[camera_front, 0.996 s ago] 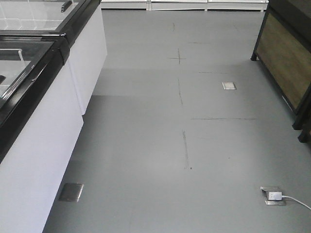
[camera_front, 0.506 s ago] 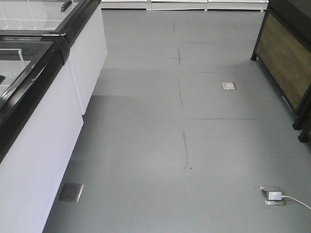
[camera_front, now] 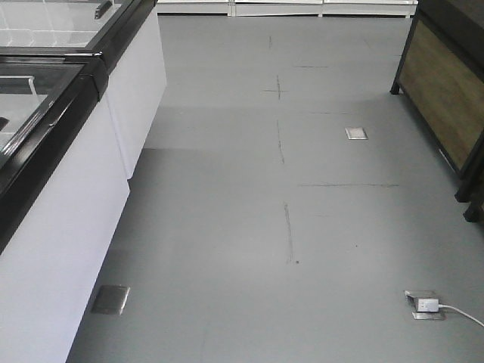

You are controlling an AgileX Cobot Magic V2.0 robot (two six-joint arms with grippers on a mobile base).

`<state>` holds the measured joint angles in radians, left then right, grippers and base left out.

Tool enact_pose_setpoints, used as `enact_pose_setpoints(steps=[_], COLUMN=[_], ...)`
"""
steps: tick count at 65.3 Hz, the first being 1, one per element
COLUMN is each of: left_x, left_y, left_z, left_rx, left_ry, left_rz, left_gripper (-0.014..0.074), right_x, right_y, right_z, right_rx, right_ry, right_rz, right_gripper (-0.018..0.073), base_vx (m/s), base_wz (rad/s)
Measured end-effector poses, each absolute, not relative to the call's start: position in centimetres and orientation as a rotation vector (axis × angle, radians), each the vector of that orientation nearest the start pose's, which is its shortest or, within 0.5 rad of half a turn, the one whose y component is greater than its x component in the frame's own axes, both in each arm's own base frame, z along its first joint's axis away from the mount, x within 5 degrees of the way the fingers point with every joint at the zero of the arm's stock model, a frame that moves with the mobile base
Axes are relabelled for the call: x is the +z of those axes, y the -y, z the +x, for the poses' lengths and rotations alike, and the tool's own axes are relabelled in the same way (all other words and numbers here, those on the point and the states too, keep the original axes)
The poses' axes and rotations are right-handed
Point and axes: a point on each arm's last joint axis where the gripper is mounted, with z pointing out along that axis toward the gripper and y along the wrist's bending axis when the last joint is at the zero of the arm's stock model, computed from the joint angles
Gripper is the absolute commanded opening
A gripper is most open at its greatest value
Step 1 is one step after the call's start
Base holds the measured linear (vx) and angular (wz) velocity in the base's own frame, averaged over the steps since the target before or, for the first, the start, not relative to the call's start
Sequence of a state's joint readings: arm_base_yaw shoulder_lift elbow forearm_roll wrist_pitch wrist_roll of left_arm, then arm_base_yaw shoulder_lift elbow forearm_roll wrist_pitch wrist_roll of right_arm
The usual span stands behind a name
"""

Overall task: Left arm holds basket, right arm returns cookies
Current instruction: 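Lower the left gripper onto the light-blue basket handle and close, then lift the basket with the cookie box off the freezer with left gripper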

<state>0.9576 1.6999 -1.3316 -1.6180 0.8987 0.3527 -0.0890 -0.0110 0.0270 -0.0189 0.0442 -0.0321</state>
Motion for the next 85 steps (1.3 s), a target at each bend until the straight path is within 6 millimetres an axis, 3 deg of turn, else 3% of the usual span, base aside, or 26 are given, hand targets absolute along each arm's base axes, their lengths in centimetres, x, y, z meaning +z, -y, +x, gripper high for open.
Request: enact_pose_setpoints(steps=[10, 22, 44, 56, 66, 74, 85], left_x=[32.9, 33.0, 33.6, 36.6, 42.5, 46.4, 47.7], left_y=[-27.1, -27.1, -25.7, -23.9, -20.8, -16.5, -9.6], left_z=[27.9, 28.0, 28.7, 30.8, 33.0, 34.6, 36.8], left_rx=[-1.077, -1.064, -1.137, -1.102, -1.091, -1.139, -1.304], left_ry=[-1.312, -1.323, -1.362, -1.457, -1.467, -1.465, -1.505], left_rz=[-1.249, -1.219, -1.125, -0.95, -0.696, -0.505, -0.358], left_gripper=[0.0315, -0.0006, -0.0008, -0.0008, -0.0008, -0.0008, -0.0008], right_x=[20.1, 20.1, 20.1, 20.1, 20.1, 20.1, 20.1], right_y=[0.5, 0.5, 0.5, 0.5, 0.5, 0.5, 0.5], right_z=[5.6, 5.6, 5.6, 5.6, 5.6, 5.6, 5.6], right_rx=[-0.112, -0.112, -0.112, -0.112, -0.112, -0.112, -0.112], right_ry=[-1.545, -1.545, -1.545, -1.545, -1.545, -1.545, -1.545], right_rz=[0.03, 0.03, 0.03, 0.03, 0.03, 0.03, 0.03], right_gripper=[-0.0008, -0.0008, -0.0008, -0.0008, -0.0008, -0.0008, -0.0008], base_vx=[0.0, 0.0, 0.0, 0.0, 0.0, 0.0, 0.0], base_wz=[0.0, 0.0, 0.0, 0.0, 0.0, 0.0, 0.0])
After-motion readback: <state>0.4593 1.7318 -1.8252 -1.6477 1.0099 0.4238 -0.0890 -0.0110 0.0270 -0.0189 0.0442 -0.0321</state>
